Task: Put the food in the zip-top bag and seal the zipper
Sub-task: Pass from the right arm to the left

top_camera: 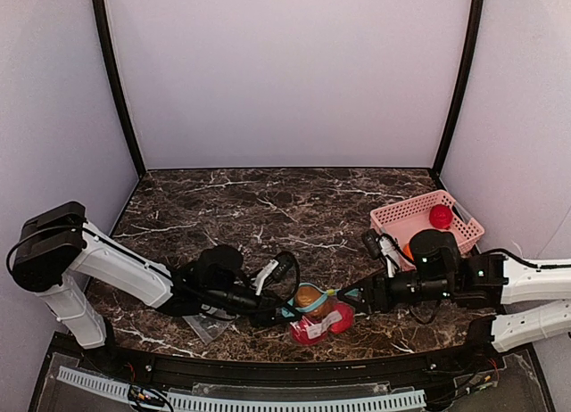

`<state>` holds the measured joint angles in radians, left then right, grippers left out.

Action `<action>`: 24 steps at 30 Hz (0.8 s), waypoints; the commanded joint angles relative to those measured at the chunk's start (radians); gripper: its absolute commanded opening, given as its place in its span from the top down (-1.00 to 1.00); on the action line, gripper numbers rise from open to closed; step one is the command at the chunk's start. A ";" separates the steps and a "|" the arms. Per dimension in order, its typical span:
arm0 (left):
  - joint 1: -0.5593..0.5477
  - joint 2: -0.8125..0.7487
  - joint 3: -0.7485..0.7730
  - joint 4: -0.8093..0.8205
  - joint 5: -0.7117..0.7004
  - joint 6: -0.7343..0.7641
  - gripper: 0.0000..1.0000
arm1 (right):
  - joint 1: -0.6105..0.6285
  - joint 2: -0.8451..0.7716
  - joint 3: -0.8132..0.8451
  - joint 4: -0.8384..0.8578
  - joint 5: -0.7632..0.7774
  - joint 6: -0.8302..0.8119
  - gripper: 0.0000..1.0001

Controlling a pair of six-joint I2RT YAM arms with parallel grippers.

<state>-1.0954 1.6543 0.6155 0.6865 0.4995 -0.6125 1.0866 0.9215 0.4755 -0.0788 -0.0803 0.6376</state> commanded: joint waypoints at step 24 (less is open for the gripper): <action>-0.084 -0.123 0.161 -0.391 -0.218 0.161 0.99 | 0.274 0.612 0.642 -0.502 0.463 0.079 -0.03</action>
<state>-1.1709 1.5600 0.7532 0.2989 0.2947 -0.4725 1.3369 1.4815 1.0790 -0.5079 0.3077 0.6926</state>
